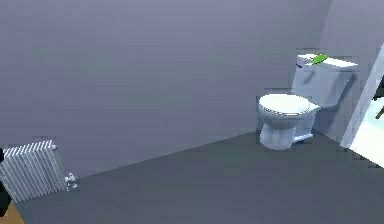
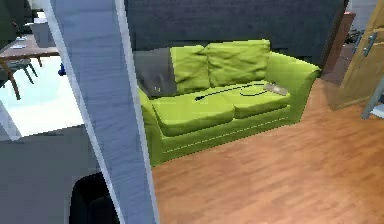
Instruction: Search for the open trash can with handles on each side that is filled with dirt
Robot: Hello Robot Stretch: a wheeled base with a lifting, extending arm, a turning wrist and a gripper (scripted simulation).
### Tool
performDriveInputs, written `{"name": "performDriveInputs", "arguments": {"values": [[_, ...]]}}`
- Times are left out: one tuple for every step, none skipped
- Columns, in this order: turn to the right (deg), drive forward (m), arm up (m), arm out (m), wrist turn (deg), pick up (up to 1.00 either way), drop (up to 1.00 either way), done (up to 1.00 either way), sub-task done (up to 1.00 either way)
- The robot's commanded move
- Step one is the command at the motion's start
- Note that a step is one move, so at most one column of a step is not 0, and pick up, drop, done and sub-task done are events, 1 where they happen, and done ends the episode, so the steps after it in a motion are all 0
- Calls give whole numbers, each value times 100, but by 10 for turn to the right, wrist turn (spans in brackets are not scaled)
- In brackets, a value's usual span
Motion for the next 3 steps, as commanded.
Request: {"name": "performDriveInputs", "arguments": {"values": [[120,0,0,0,0,0,0,0,0],[0,80,0,0,0,0,0,0,0],[450,0,0,0,0,0,0,0,0]]}}
